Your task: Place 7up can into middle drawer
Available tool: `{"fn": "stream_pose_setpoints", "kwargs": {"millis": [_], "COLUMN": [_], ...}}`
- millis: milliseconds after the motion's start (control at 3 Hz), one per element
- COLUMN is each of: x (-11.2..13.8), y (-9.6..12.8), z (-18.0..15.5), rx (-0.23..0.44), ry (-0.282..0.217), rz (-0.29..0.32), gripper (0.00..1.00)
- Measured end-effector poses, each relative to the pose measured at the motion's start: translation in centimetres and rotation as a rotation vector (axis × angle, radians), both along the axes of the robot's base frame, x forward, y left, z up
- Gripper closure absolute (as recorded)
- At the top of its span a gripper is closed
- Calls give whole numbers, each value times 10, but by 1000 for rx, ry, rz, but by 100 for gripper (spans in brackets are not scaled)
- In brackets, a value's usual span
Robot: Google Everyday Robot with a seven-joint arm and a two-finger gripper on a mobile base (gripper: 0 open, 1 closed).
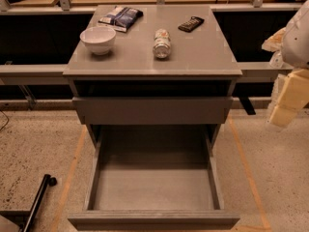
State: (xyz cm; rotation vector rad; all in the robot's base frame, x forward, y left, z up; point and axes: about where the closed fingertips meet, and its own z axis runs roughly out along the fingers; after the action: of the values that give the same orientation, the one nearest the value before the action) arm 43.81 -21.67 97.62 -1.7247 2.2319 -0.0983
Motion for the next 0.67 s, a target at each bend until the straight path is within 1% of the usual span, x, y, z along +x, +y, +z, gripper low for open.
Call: {"fn": "stream_pose_setpoints", "kwargs": {"millis": [333, 667], "x": [0, 5], "y": [0, 0], "z": [0, 1], "rx": [0, 93], "ry": [0, -29], "rz": [0, -14], "gripper": [0, 0]}}
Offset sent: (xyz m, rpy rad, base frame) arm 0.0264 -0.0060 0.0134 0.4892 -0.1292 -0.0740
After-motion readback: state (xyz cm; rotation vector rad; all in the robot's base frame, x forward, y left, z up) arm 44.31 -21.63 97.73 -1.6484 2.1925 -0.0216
